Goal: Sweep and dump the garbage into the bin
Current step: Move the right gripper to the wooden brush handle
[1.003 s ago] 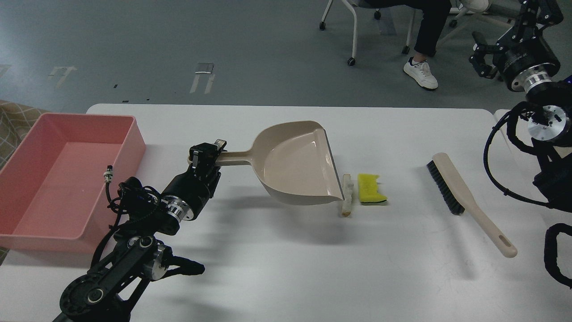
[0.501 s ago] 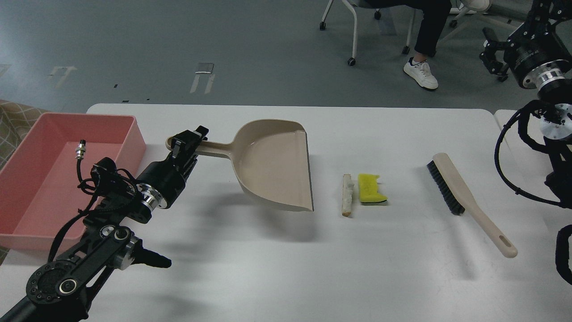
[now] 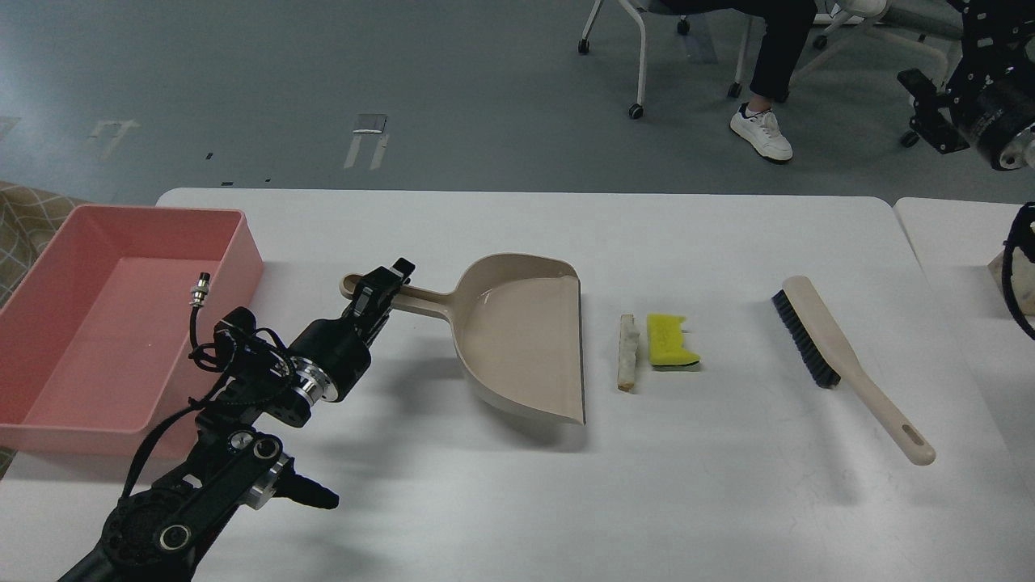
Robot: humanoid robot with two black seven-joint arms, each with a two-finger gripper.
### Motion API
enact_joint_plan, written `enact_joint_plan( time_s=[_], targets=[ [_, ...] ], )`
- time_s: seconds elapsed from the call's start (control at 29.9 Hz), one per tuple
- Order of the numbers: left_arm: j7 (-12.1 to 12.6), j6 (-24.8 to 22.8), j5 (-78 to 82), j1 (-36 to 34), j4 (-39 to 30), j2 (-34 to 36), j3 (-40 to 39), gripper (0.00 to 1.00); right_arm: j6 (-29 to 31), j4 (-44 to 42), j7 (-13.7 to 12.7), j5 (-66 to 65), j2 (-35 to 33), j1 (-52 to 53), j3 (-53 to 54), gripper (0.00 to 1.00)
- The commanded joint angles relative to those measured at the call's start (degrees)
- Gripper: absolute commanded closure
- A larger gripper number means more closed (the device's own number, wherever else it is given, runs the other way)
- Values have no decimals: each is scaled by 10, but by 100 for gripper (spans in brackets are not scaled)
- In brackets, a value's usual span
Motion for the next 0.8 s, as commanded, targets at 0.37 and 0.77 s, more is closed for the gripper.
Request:
enact_joint_plan(
  time_s=[0.37, 0.77],
  targets=[
    [-7, 0, -2, 1, 3, -5, -1, 100, 22, 205, 1, -314, -158, 13, -80, 0],
    [-7, 0, -3, 1, 0, -7, -4, 100, 57, 288, 30, -375, -236, 4, -150, 0]
  ],
)
